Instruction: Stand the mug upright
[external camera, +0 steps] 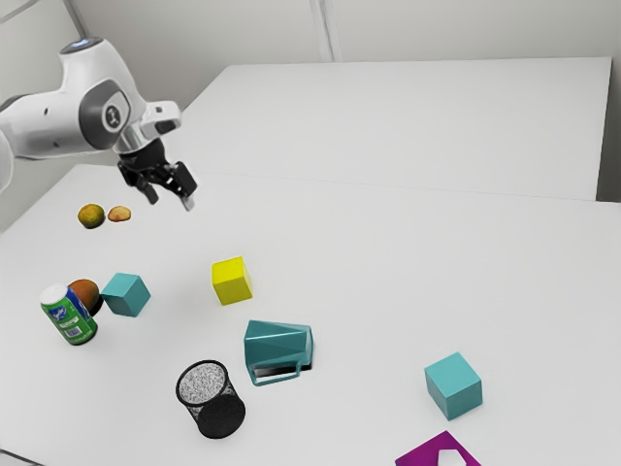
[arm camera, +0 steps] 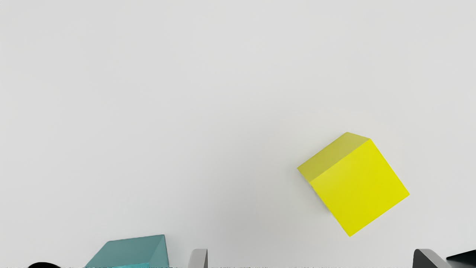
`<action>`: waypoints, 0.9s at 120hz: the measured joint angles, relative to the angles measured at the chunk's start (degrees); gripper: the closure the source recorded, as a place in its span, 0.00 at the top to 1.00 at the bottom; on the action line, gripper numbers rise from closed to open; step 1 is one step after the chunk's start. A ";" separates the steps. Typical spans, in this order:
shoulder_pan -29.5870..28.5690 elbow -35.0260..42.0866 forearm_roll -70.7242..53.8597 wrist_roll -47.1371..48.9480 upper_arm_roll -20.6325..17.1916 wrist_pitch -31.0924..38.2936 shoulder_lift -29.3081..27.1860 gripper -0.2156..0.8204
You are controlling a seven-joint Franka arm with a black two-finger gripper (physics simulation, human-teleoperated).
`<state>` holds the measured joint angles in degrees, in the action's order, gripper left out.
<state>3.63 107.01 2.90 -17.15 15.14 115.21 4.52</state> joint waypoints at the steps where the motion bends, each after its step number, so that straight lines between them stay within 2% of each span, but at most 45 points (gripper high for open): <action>1: -0.02 0.01 0.02 0.01 0.01 0.00 0.00 0.79; 19: 0.54 4.41 0.06 0.07 0.23 0.39 -4.43 0.79; 26: 1.88 6.76 1.50 -0.09 1.52 0.23 -5.74 0.79; 52: 1.55 12.97 9.39 -2.24 2.94 -2.55 -6.79 0.79; 73: 0.48 14.55 16.53 -5.62 4.72 -8.22 -3.62 0.79; 108: 3.63 14.82 28.62 -10.25 7.90 -17.03 3.81 0.79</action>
<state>7.26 121.82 31.52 -27.40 23.04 98.18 8.34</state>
